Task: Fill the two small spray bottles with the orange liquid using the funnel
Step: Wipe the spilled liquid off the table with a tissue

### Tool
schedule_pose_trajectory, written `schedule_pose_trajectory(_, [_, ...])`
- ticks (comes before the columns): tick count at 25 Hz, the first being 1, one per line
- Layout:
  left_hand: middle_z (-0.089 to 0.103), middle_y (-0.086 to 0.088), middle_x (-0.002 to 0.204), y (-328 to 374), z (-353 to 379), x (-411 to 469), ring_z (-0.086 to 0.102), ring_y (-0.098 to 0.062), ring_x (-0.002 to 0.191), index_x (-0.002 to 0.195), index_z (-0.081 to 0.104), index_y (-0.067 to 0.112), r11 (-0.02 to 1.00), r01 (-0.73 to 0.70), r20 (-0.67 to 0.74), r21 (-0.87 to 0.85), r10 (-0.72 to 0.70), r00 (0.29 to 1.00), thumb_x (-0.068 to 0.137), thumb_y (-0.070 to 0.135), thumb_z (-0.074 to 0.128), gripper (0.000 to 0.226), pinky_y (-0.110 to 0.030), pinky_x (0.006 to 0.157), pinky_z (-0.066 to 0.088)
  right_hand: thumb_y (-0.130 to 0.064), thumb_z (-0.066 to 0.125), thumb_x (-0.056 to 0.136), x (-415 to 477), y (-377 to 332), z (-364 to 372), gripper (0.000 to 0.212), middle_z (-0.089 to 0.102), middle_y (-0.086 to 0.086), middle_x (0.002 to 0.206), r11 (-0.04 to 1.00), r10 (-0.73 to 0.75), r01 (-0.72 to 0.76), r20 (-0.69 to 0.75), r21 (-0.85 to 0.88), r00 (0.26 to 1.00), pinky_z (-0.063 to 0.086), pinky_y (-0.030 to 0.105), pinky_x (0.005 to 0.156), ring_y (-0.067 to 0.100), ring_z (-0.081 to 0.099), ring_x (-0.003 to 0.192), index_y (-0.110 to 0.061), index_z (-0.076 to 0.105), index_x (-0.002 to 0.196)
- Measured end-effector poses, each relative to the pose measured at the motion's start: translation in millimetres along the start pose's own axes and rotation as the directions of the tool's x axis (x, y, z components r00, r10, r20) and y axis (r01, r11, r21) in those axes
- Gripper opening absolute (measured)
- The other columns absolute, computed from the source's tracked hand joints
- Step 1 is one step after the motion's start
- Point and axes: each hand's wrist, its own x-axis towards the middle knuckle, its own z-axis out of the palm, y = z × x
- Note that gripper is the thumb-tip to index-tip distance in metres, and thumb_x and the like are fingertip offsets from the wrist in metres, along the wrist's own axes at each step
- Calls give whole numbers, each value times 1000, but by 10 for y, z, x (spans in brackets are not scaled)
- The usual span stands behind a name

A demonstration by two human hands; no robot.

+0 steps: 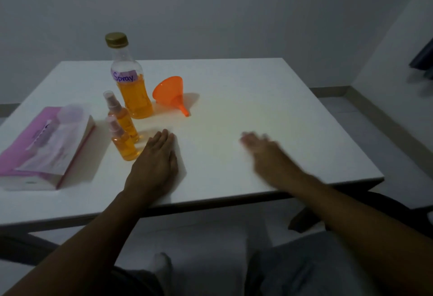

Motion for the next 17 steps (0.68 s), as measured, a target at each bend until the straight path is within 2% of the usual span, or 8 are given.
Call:
schedule_pose_trajectory(1, [27, -17, 155, 13, -1, -3, 22, -26, 146, 147, 30, 3, 1000, -6, -3, 7, 6, 1000, 96, 36, 17, 62, -35, 119, 13, 7, 34, 89, -43, 415, -145, 68, 18, 12, 165, 979, 202, -202, -42, -11, 979, 4, 31, 122, 27, 17, 153, -6, 24, 155])
schedule_pose_trajectory(3, [30, -19, 154, 41, 13, 12, 24, -28, 145, 146, 31, 1, 999, -19, -18, 32, 20, 1000, 97, 34, 18, 61, -35, 118, 14, 7, 36, 90, -152, 1043, -389, 64, 26, 16, 162, 826, 561, -564, -99, -2, 822, 20, 40, 122, 36, 27, 146, -4, 29, 153])
schedule_pose_trajectory(5, [30, -19, 153, 46, 33, 49, 24, -27, 145, 146, 32, 1, 999, -14, -26, 50, 15, 1000, 97, 35, 18, 61, -37, 119, 16, 5, 39, 91, -87, 1037, -381, 60, 29, 20, 158, 711, 698, -703, -137, 18, 703, 29, 42, 117, 40, 31, 141, -2, 31, 150])
schedule_pose_trajectory(7, [30, -18, 154, 33, 46, 65, 22, -26, 145, 146, 31, 2, 998, -6, -26, 55, 7, 1000, 97, 35, 17, 61, -38, 119, 15, 6, 39, 91, 105, 556, -160, 66, 20, 17, 163, 797, 604, -597, -127, 91, 787, 19, 38, 120, 36, 21, 148, -3, 25, 154])
schedule_pose_trajectory(9, [26, -15, 156, 36, 48, 61, 18, -24, 147, 148, 28, 5, 999, 15, -17, 40, -14, 1000, 96, 37, 16, 62, -39, 120, 13, 9, 41, 87, 194, -200, 99, 74, 9, 14, 166, 952, 286, -282, -23, 119, 958, 3, 32, 122, 28, 8, 154, -4, 18, 156])
schedule_pose_trajectory(12, [21, -11, 158, 24, 55, 48, 14, -21, 148, 150, 24, 9, 999, 23, 3, 31, -23, 1000, 97, 40, 14, 62, -36, 120, 10, 15, 43, 80, 45, -882, 194, 83, 4, 11, 166, 979, -184, 170, 125, 113, 975, -7, 28, 122, 23, 1, 155, -3, 16, 156])
schedule_pose_trajectory(14, [22, -12, 158, 3, 61, 46, 15, -21, 147, 150, 24, 9, 1000, 10, -1, 20, -10, 1000, 97, 39, 14, 62, -35, 119, 10, 18, 39, 78, 99, -519, 95, 83, 6, 10, 166, 976, -172, 158, 84, 148, 982, -8, 23, 119, 21, 3, 155, -4, 17, 156])
schedule_pose_trajectory(17, [24, -13, 157, -1, 71, 50, 16, -22, 147, 149, 27, 7, 1000, 2, -14, 0, -2, 1000, 97, 36, 17, 60, -35, 119, 10, 11, 37, 86, 333, 552, -142, 75, 12, 12, 166, 972, 233, -233, -2, 14, 972, 6, 29, 121, 28, 15, 153, -6, 20, 156])
